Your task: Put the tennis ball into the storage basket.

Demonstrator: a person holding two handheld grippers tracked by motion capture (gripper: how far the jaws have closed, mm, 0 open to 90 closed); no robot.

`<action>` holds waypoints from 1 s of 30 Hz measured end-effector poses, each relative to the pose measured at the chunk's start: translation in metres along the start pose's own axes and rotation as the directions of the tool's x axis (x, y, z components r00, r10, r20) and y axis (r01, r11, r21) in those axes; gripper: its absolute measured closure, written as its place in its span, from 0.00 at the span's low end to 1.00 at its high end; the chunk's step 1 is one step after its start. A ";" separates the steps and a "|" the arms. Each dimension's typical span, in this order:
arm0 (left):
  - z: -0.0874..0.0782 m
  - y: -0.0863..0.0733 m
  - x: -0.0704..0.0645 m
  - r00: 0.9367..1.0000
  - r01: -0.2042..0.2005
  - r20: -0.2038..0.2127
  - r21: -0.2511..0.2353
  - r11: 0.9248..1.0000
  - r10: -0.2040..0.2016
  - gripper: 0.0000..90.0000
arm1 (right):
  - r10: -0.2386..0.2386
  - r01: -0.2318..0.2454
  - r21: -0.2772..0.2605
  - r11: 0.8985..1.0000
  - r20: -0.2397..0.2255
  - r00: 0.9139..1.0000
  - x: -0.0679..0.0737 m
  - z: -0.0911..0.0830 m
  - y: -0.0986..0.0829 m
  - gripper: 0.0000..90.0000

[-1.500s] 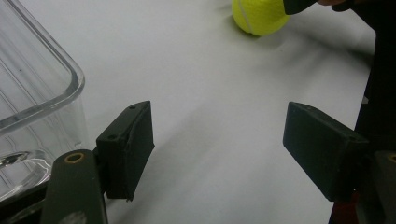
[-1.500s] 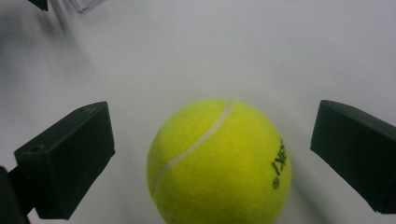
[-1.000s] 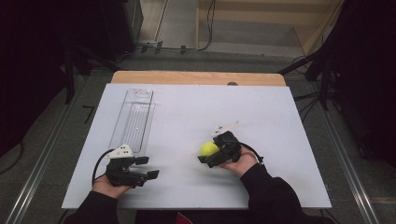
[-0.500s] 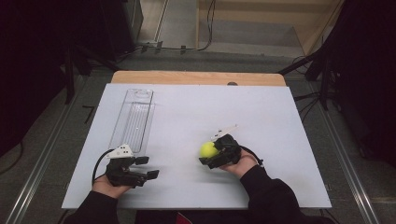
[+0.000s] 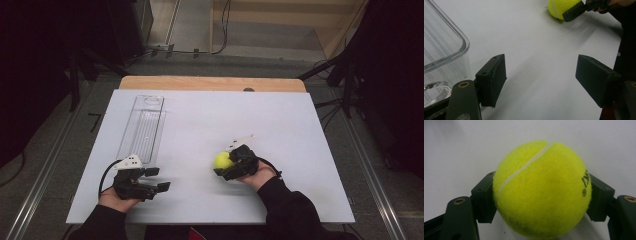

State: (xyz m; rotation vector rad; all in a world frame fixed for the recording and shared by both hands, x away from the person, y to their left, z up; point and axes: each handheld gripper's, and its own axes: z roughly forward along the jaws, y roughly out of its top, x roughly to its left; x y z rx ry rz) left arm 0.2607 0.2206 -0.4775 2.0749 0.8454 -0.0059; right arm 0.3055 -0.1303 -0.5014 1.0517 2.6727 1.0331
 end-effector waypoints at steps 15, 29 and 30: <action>0.000 0.000 0.000 1.000 -0.002 0.001 0.000 1.000 0.002 0.28 | -0.004 0.004 -0.033 0.999 -0.018 1.000 0.000 -0.010 0.008 0.27; 0.000 0.000 0.000 1.000 0.001 0.000 -0.001 1.000 -0.001 0.28 | 0.026 -0.029 -0.091 0.995 -0.038 0.999 0.001 -0.029 0.021 0.27; -0.001 0.000 0.000 1.000 0.001 0.001 0.000 1.000 -0.001 0.28 | 0.027 -0.030 -0.097 0.995 -0.038 0.999 0.001 -0.031 0.022 0.27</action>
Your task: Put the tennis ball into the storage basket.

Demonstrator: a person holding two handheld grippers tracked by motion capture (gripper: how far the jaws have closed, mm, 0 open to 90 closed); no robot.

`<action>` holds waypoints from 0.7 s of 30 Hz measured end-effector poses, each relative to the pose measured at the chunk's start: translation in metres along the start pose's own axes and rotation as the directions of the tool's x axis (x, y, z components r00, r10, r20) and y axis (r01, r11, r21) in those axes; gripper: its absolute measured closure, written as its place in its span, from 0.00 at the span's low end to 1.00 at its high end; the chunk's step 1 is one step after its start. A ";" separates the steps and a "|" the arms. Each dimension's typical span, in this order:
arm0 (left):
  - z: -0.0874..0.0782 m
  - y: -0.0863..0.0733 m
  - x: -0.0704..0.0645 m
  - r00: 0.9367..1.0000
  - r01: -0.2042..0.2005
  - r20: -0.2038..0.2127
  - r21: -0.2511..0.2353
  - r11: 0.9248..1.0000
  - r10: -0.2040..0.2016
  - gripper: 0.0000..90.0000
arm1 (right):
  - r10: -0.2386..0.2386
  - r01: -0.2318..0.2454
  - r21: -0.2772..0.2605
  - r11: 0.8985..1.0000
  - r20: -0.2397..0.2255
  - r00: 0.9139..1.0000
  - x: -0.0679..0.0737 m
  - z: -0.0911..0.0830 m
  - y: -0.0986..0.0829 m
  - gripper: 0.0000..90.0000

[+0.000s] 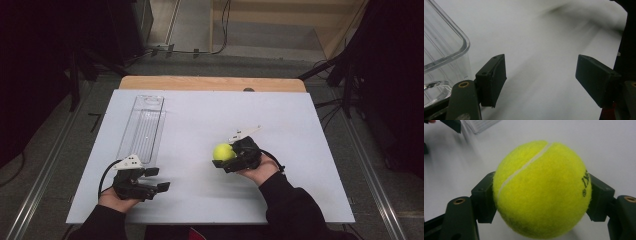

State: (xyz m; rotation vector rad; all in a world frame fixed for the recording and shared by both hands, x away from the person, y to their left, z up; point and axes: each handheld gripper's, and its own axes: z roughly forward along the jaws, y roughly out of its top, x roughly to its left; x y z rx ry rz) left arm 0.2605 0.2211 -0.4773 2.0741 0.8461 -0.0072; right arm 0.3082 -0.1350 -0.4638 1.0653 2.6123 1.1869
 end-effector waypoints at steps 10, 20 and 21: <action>0.000 0.000 0.000 1.000 -0.002 -0.003 0.003 1.000 0.002 0.28 | 0.001 -0.001 -0.011 1.000 0.000 1.000 0.002 -0.004 0.008 0.27; 0.001 0.000 0.000 1.000 0.003 0.000 0.000 1.000 -0.003 0.28 | -0.005 0.005 -0.021 1.000 0.004 1.000 0.006 -0.012 0.019 0.27; 0.001 0.000 0.000 1.000 0.003 0.000 -0.002 1.000 -0.003 0.28 | -0.006 0.006 -0.026 1.000 0.002 1.000 0.006 -0.013 0.020 0.27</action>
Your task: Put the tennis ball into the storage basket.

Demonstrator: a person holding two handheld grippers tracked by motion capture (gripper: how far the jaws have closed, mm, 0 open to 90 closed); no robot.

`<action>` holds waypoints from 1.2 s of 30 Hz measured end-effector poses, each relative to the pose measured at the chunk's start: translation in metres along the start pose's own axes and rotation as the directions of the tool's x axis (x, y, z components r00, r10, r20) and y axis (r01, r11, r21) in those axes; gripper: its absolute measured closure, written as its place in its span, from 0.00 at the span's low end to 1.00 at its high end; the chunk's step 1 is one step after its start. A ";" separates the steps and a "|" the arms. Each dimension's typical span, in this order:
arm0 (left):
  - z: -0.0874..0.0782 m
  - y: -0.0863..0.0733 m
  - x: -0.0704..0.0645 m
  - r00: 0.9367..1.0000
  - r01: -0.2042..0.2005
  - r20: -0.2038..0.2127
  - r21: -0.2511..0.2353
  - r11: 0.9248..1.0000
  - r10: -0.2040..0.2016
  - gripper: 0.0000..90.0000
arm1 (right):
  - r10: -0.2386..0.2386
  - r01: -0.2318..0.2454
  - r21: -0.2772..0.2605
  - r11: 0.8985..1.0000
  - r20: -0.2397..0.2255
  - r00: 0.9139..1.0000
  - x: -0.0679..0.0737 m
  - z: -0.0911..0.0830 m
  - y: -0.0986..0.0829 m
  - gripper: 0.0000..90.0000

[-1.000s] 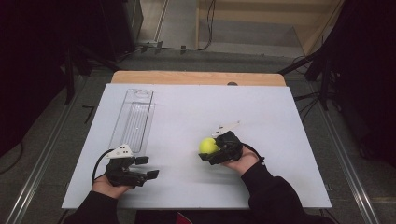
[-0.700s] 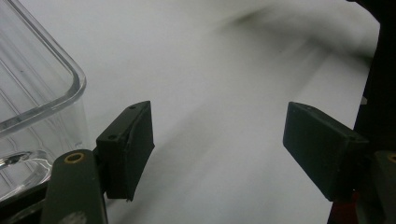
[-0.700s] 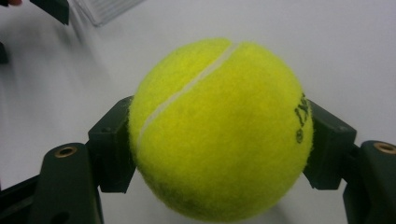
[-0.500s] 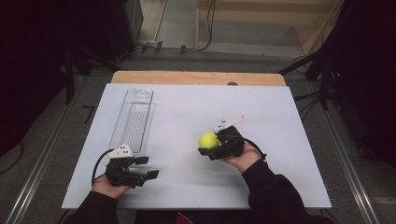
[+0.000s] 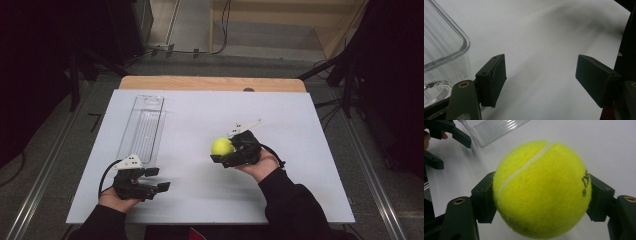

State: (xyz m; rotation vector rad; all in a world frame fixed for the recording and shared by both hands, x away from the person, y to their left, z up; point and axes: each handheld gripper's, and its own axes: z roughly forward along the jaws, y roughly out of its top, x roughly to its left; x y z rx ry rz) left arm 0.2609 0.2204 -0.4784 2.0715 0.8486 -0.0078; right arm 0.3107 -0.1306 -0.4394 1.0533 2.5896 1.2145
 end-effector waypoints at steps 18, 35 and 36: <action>0.000 0.000 0.000 1.000 -0.001 -0.002 0.003 1.000 0.001 0.28 | -0.015 0.015 -0.012 1.000 -0.008 1.000 0.004 -0.002 0.016 0.27; 0.000 0.000 0.001 1.000 -0.001 -0.001 0.007 1.000 0.001 0.28 | -0.010 0.009 -0.013 1.000 -0.032 0.999 0.010 0.010 0.033 0.27; 0.000 0.000 0.001 1.000 -0.001 0.000 0.007 1.000 0.001 0.28 | -0.014 0.014 -0.012 1.000 -0.030 0.999 0.011 0.011 0.034 0.27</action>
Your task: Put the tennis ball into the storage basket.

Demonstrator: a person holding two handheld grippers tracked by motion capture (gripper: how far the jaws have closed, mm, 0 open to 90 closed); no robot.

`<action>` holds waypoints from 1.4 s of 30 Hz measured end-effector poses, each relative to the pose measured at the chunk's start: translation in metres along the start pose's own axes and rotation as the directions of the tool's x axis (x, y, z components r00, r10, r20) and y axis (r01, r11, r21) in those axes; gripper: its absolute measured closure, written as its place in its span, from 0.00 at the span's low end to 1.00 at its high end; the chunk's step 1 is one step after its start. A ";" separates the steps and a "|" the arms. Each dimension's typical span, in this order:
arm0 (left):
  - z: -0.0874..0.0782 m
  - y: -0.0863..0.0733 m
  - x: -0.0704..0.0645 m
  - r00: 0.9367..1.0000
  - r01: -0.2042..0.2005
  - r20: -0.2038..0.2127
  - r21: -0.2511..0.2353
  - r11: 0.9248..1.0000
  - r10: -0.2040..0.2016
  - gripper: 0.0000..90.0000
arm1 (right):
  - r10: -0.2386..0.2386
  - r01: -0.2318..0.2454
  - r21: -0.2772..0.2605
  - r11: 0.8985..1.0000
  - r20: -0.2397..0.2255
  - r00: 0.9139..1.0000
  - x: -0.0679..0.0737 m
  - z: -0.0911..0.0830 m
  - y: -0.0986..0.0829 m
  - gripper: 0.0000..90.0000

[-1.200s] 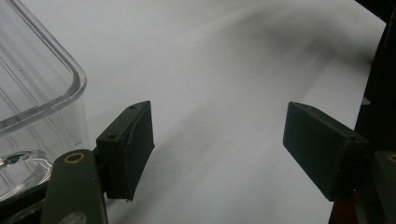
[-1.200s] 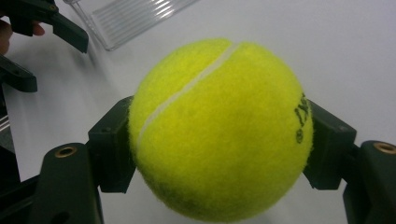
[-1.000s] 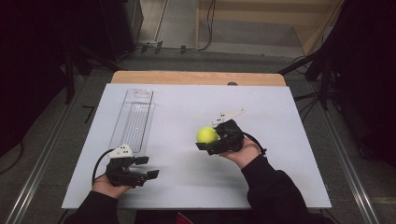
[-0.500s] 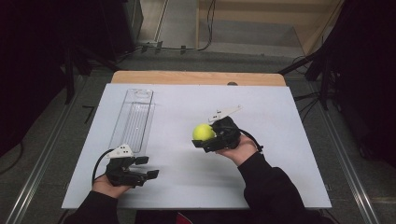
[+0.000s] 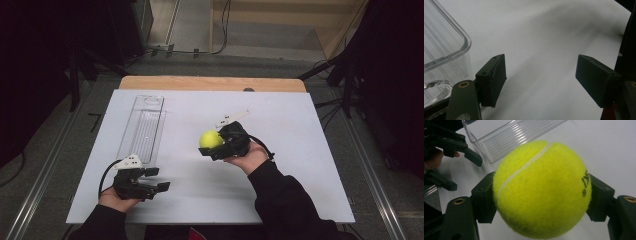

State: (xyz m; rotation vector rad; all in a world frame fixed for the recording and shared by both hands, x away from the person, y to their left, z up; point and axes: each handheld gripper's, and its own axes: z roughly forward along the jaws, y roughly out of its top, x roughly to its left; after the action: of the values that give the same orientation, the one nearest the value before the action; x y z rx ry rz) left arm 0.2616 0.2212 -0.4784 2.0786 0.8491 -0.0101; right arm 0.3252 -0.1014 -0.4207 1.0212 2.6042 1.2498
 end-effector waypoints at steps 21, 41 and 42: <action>0.000 0.000 0.000 1.000 0.005 -0.001 -0.007 1.000 -0.005 0.28 | -0.007 0.007 0.006 1.000 -0.016 1.000 0.001 0.025 0.012 0.27; -0.001 0.000 0.001 1.000 0.011 0.000 -0.013 1.000 -0.011 0.28 | -0.018 0.018 -0.003 1.000 -0.035 0.999 0.009 0.041 0.037 0.27; -0.001 0.000 0.001 1.000 0.012 -0.001 -0.013 1.000 -0.012 0.28 | -0.018 0.018 -0.005 1.000 -0.036 0.999 0.009 0.041 0.039 0.27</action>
State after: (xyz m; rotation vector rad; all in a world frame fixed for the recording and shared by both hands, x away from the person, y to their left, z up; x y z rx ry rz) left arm 0.2618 0.2220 -0.4781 2.0612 0.8601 -0.0100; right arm 0.3529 -0.0508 -0.4183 0.9811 2.6295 1.2811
